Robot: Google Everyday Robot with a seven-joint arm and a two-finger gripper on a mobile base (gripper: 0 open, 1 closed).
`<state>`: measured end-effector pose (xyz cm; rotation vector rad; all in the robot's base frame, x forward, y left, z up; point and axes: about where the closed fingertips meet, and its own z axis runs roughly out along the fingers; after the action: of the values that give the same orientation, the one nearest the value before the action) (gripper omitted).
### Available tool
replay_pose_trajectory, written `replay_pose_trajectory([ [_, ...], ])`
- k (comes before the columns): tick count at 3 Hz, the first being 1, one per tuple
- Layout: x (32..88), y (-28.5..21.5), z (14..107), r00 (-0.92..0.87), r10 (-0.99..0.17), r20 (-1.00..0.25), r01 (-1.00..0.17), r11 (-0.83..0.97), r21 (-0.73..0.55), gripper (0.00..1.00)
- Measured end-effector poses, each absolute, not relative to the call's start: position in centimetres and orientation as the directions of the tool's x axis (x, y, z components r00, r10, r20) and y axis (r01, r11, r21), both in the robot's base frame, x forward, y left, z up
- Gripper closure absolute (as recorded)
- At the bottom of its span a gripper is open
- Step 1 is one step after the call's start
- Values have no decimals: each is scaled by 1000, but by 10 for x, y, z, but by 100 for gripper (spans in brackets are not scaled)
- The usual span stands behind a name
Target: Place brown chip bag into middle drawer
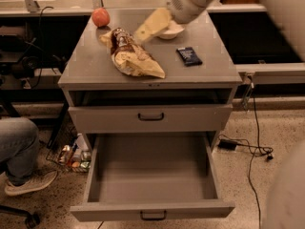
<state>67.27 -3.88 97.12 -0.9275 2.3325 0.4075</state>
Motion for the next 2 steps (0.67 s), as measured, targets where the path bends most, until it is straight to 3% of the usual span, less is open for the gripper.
replay_pose_trajectory([
  [2, 720, 52, 930, -686, -539, -488, -635, 772, 40, 0],
])
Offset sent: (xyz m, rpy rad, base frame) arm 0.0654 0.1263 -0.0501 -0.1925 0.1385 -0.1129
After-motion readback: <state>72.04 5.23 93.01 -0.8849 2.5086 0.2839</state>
